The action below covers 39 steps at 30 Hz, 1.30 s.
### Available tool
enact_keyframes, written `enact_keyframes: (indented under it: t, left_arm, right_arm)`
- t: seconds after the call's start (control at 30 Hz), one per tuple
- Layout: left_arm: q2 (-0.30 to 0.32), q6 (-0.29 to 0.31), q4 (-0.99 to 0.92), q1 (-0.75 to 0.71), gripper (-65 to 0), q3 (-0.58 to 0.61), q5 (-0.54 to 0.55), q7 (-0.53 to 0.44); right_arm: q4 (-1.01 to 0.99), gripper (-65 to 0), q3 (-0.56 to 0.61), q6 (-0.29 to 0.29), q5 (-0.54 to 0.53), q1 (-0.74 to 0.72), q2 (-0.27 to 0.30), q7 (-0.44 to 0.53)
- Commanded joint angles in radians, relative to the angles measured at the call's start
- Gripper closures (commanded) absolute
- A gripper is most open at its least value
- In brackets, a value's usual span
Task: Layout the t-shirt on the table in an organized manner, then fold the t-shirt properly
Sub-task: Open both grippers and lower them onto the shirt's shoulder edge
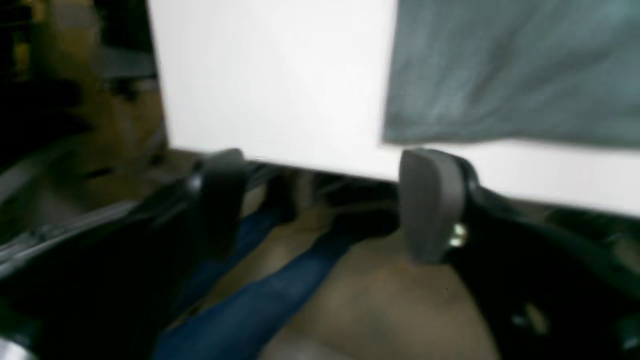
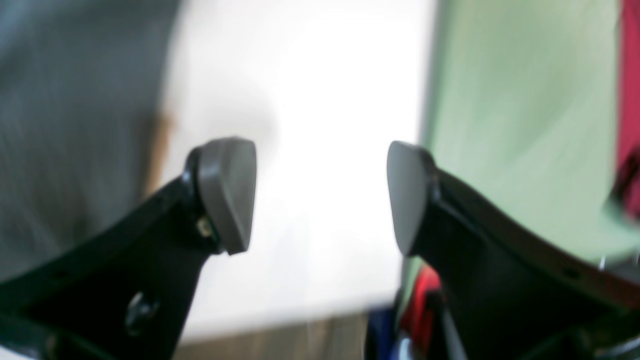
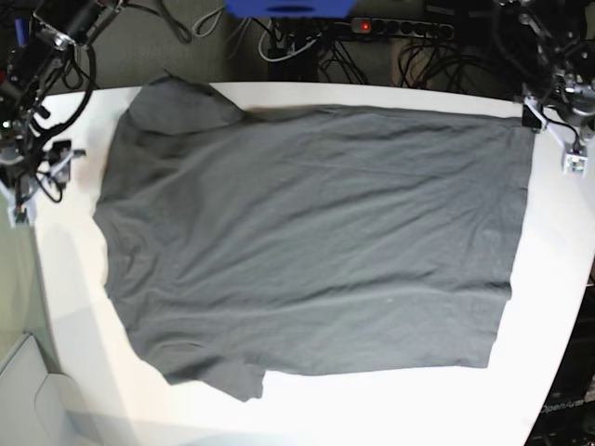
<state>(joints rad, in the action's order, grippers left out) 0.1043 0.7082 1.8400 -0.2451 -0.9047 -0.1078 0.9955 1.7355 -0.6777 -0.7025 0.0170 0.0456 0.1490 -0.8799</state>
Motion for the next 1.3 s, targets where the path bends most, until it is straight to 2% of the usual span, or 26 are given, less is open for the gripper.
enact_keyframes:
  t: [0.0,0.1,0.17,0.27,0.43,0.53,0.73,0.87,1.13,1.27]
  left_arm:
    - [0.019,-0.010,0.014,0.002,-53.3,-0.044,0.021,-0.002]
    - [0.019,-0.010,0.007,0.002,-57.4,-0.115,0.087,-0.002]
    - [0.018,-0.010,-0.020,0.003,-58.3,-0.132,0.115,-0.002]
    - [0.015,-0.010,-0.062,0.003,-58.2,-0.136,0.171,-0.003]
    - [0.005,-0.010,-0.142,-0.003,-58.2,-0.159,0.302,-0.079]
    - [-0.021,-0.010,-0.156,-0.001,-58.2,-0.159,0.282,-0.119]
    - [-0.059,-0.010,-0.159,0.019,-58.2,-0.152,0.242,-0.175]
    - [-0.062,-0.010,-0.184,0.014,-58.2,-0.112,0.240,-0.183]
    - [-0.053,-0.010,-0.337,0.053,-58.1,-0.113,0.244,-0.186]
    - [-0.053,-0.010,-0.352,0.054,-57.5,-0.109,0.239,-0.251]
  right_arm:
    - [0.013,-41.1,-0.003,0.004,-0.009,-0.013,0.027,0.064]
    - [0.017,-41.2,-0.003,0.004,-0.009,-0.008,0.042,0.219]
    - [0.021,-41.2,-0.003,0.004,-0.009,-0.003,0.044,0.272]
    - [0.044,-41.2,-0.004,0.004,-0.009,0.006,0.033,0.275]
    - [0.105,-45.4,0.003,0.004,-0.013,0.110,-0.045,0.275]
    - [0.123,-46.2,0.003,0.004,-0.013,0.153,-0.079,0.282]
    - [0.123,-46.2,-0.001,0.004,-0.015,0.187,-0.102,0.278]
    - [0.128,-46.1,-0.001,0.004,-0.012,0.216,-0.119,0.284]
    - [0.128,-46.1,-0.003,0.004,-0.012,0.262,-0.119,0.284]
    - [0.128,-46.1,-0.003,0.004,-0.012,0.267,-0.118,0.281]
